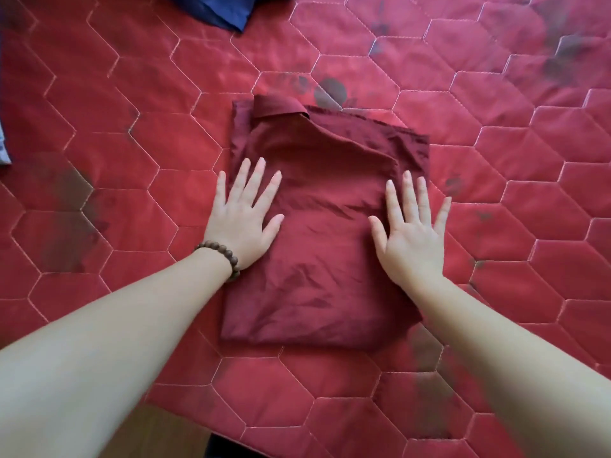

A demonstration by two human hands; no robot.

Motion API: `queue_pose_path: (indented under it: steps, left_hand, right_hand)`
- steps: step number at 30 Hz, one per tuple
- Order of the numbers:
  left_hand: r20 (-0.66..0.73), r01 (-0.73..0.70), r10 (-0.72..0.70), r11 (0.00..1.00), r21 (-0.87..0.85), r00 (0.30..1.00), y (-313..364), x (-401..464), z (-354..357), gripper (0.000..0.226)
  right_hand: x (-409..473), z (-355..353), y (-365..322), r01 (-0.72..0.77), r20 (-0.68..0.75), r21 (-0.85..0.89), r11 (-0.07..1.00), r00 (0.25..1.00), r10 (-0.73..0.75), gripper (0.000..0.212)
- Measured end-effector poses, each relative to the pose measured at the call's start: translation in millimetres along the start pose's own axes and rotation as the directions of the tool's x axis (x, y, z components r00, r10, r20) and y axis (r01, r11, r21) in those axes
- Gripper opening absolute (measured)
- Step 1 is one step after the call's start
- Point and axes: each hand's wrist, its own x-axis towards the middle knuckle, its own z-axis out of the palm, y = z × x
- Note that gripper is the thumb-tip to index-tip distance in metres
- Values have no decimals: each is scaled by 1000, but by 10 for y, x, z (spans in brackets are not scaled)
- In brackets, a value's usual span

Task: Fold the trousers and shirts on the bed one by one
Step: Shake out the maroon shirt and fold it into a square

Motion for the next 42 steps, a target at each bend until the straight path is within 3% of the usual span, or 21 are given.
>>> queue_pose_path:
  steps: [4, 6, 9, 12, 15, 17, 18, 19, 21, 23, 28, 30, 33, 35, 37, 38, 40, 42]
  left_hand:
    - [-2, -288, 288, 957, -40, 958, 189, -394, 74, 67]
    - [54, -327, 327, 945, -13, 943, 177, -568, 138, 65]
    - [91, -267, 265, 963, 12, 960, 116, -678, 151, 64]
    - [85, -249, 247, 969, 3, 965, 173, -673, 82, 63]
    - [88, -242, 244, 970, -38, 966, 255, -698, 40, 64]
    - [124, -228, 231, 973, -40, 965, 285, -722, 54, 65]
    - [139, -213, 216, 976, -34, 966, 299, -732, 64, 66]
    - [148, -198, 200, 980, -29, 968, 310, -734, 75, 66]
    - [166, -179, 179, 984, -16, 970, 325, -730, 91, 65]
    - [182, -170, 169, 985, -9, 969, 330, -718, 88, 67]
    - [212, -167, 162, 986, 4, 964, 332, -716, 78, 69]
    - [229, -166, 159, 986, 14, 960, 328, -712, 72, 69]
    - [235, -170, 162, 985, 13, 958, 316, -716, 57, 68]
    - [185, -184, 181, 983, -1, 966, 318, -709, 10, 64]
    - [110, -201, 204, 979, -34, 973, 342, -697, -31, 62]
    - [88, -220, 223, 974, -43, 971, 352, -692, -32, 62]
    - [121, -263, 264, 965, -24, 957, 356, -693, 8, 63]
    - [161, -270, 267, 963, 0, 950, 302, -716, 59, 63]
  right_hand:
    - [-576, 45, -296, 368, 21, 67, 928, 929, -370, 62]
    - [-772, 84, -225, 399, 91, 53, 915, 911, -403, 62]
    - [-844, 23, 26, 225, 127, 60, 973, 965, -231, 63]
    - [-908, -112, 206, 21, 64, 304, 953, 997, -42, 56]
    - [-1034, -273, 315, -195, 71, 553, 810, 980, 187, 25]
    - [-1073, -352, 340, -420, 292, 699, 579, 907, 304, 13]
    - [-1084, -382, 344, -521, 413, 717, 463, 852, 320, 14]
    - [-1088, -410, 356, -586, 501, 695, 417, 810, 303, 15]
    - [-1108, -471, 392, -591, 577, 626, 509, 790, 209, 18]
    - [-1145, -543, 401, -557, 604, 626, 547, 789, 112, 21]
    - [-1232, -664, 376, -549, 573, 742, 385, 817, 63, 24]
    - [-1243, -652, 391, -558, 582, 694, 456, 807, 101, 25]
    - [-1261, -578, 423, -529, 571, 340, 777, 773, 277, 22]
    - [-1269, -531, 387, -408, 330, 75, 910, 871, 364, 24]
    - [-1220, -481, 239, -246, 51, 122, 962, 969, 242, 29]
    - [-1180, -443, 128, -130, -23, 187, 974, 990, 137, 35]
    - [-1128, -308, -90, 130, 24, 206, 970, 990, -138, 51]
    - [-1147, -154, -187, 300, 178, 140, 944, 930, -322, 59]
